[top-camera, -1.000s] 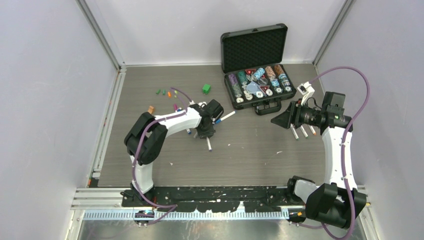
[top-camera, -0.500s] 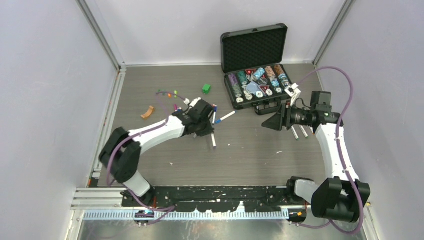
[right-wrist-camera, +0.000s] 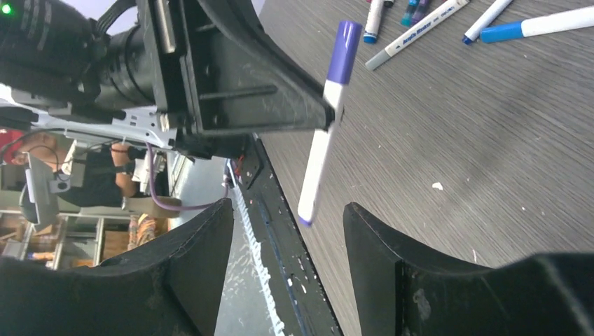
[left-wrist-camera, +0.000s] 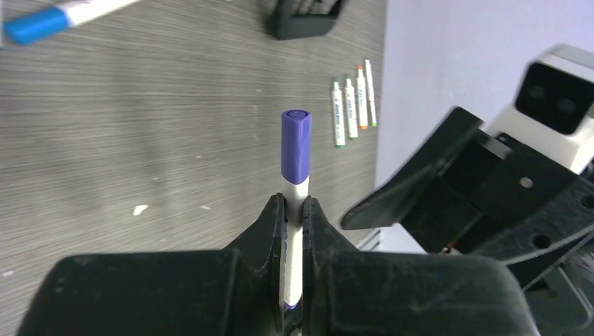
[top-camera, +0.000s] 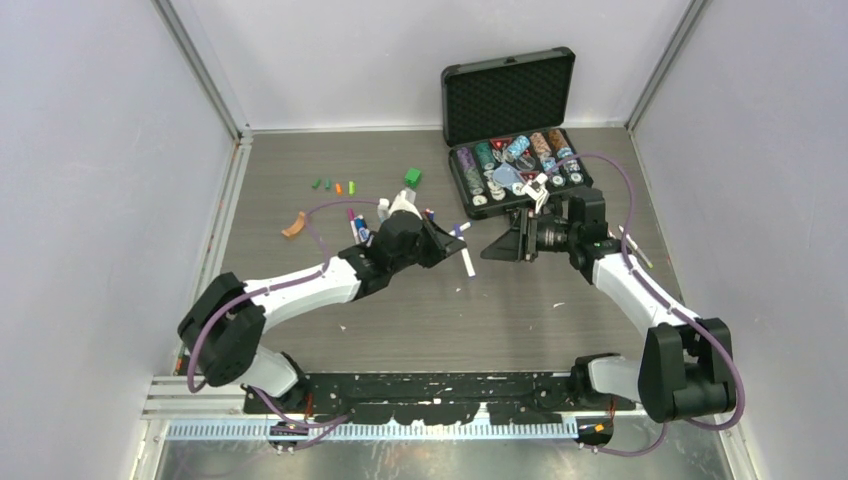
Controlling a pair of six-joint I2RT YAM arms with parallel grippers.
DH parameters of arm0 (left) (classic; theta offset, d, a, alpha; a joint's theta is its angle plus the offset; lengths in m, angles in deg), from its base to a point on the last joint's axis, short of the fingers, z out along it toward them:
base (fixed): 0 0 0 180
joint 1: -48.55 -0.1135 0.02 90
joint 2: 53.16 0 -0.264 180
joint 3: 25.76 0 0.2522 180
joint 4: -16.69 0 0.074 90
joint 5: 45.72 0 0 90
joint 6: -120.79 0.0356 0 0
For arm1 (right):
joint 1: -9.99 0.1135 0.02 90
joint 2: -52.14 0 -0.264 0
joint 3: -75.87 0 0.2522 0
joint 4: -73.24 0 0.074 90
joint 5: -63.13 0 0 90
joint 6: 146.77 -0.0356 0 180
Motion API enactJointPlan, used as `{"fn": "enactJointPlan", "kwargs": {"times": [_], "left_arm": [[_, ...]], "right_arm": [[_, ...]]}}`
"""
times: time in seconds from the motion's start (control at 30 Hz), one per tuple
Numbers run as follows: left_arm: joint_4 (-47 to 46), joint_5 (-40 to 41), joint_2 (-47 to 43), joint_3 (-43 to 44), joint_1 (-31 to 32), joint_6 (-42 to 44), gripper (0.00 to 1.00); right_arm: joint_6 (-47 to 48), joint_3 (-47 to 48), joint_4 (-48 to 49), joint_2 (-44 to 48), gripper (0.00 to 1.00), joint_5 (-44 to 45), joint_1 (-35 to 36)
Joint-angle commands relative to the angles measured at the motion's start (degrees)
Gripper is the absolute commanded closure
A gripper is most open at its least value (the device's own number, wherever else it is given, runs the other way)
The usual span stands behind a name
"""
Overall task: Open the pen caps
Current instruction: Pick up the pen from the center of the board, then open the pen cap from the pen.
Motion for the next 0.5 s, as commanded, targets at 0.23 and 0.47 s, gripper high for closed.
{"fn": "enactJointPlan", "kwargs": {"times": [0.23, 0.47], "left_arm": [[-13.69, 4.47, 4.7, 4.74, 4.17, -0.75, 1.0], [-14.13, 6.31, 3.51, 4.39, 4.61, -0.09, 1.0]], "right_arm": [[-4.12, 1.81, 4.99, -2.9, 0.36, 1.92, 2.3], [-0.14, 3.18, -0.45, -4.3, 0.37, 2.94, 2.96]]}}
